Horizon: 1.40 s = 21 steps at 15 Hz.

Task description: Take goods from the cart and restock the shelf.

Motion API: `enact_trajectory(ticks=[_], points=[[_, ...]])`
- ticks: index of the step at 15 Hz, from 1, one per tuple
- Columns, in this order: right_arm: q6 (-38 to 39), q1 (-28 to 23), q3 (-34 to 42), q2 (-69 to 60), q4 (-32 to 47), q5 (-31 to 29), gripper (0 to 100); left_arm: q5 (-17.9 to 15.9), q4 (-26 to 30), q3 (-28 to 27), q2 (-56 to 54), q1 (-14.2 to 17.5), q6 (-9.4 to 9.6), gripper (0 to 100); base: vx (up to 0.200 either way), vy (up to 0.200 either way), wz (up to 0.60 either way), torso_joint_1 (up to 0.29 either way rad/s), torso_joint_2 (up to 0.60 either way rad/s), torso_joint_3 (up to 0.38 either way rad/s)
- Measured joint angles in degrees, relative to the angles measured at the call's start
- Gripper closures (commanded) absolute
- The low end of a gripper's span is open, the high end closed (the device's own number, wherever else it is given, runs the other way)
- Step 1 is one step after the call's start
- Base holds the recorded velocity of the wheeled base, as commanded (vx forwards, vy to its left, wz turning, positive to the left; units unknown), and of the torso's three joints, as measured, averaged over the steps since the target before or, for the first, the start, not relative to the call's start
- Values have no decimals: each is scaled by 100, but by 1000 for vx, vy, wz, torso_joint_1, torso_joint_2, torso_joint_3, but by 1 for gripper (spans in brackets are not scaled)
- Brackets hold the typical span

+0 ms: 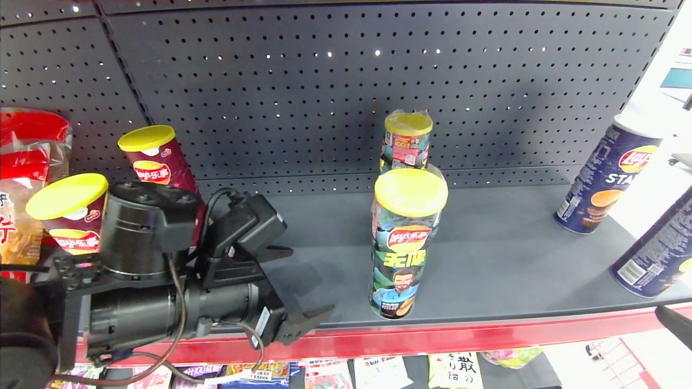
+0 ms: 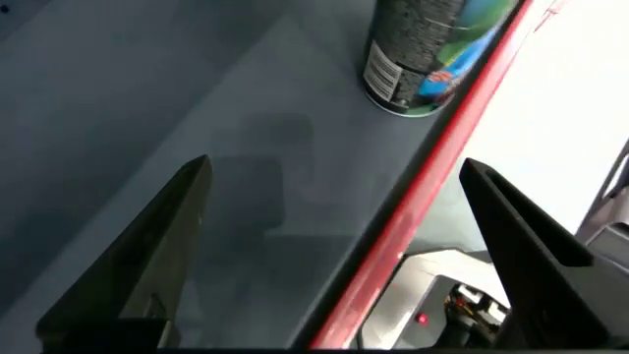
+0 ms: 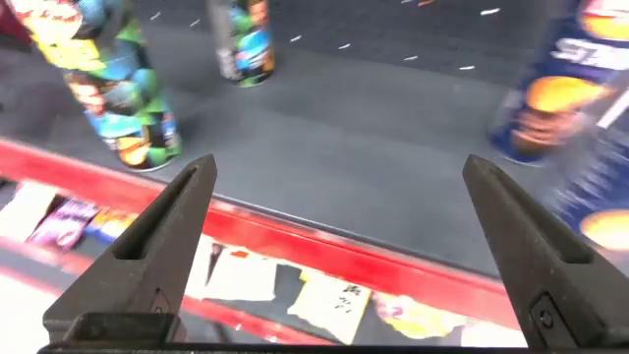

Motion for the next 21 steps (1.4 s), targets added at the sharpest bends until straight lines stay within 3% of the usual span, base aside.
enact_trajectory(ticks=[6,12,21], points=[[6,-77,148,-824,734,-73,0,9,0,-566,688,-9,139,0,0,0,0,0,0,0],[20,-82,128,-1050,777,-73,0,-2,-2,-1111,1213,-4,150,0,0,0,0,0,0,0],[102,-93,148,-1054,785,-73,0,-13,2,-1353,1458,-11,151,0,0,0,0,0,0,0]])
